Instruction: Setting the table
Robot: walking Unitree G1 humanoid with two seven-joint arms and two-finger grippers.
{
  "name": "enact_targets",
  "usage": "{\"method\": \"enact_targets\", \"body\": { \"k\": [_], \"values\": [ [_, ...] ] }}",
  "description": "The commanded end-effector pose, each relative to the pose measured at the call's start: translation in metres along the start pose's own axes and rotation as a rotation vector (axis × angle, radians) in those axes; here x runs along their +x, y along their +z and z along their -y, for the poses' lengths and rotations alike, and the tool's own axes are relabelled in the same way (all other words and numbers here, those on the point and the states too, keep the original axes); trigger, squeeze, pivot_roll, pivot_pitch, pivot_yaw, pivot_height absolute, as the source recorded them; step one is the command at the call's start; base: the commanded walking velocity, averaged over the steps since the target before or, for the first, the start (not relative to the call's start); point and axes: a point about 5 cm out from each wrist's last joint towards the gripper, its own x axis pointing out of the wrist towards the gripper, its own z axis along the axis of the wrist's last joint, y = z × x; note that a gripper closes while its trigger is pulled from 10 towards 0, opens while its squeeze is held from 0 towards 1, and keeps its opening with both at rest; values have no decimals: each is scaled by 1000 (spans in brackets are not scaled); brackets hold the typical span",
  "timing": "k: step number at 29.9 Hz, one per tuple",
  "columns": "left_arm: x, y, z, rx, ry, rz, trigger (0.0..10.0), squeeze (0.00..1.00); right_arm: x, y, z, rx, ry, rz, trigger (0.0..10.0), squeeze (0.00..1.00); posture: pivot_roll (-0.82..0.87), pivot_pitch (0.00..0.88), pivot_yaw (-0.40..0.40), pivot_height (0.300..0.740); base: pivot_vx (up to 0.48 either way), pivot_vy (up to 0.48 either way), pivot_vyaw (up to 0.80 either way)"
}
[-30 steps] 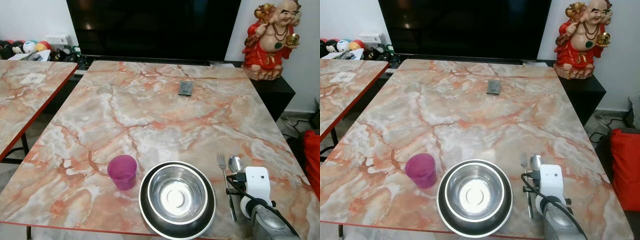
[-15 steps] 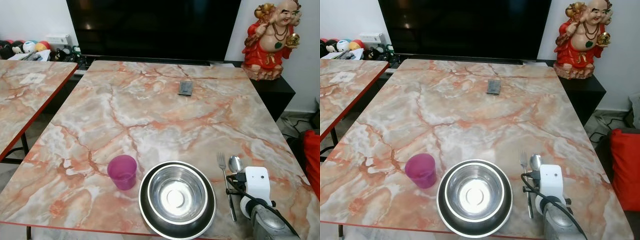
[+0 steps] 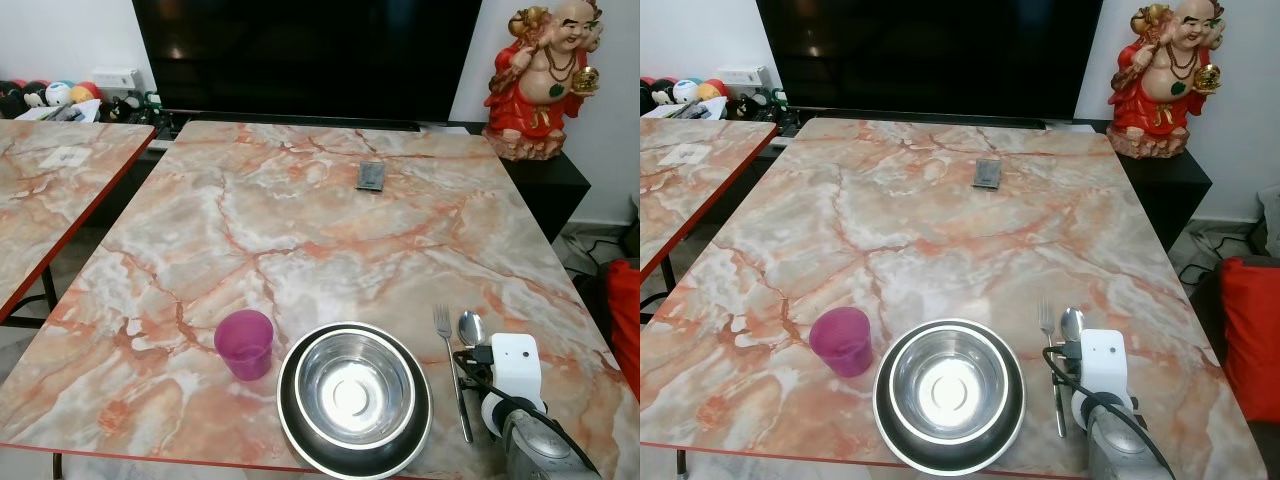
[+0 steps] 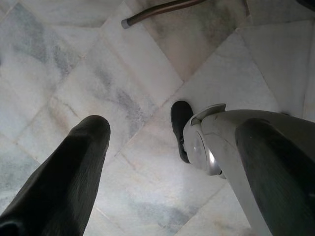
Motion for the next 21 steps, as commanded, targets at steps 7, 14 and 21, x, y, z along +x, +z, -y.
{"method": "enact_targets", "body": {
  "k": [7,14,21],
  "values": [
    [-1,-2,-3,12,5,-11,10000,0,0,0,-1,-21,-3,-13,10000,0,-42,93,-11,740,0,0,0],
    [-1,-2,-3,12,5,-11,10000,0,0,0,-1,-23,-6,-16,10000,0,-40,93,-12,740,0,0,0],
    [-1,-2,-3,12,5,-11,10000,0,1,-1,3,-54,-34,-27,10000,0,-41,93,-13,740,0,0,0]
  ]
}}
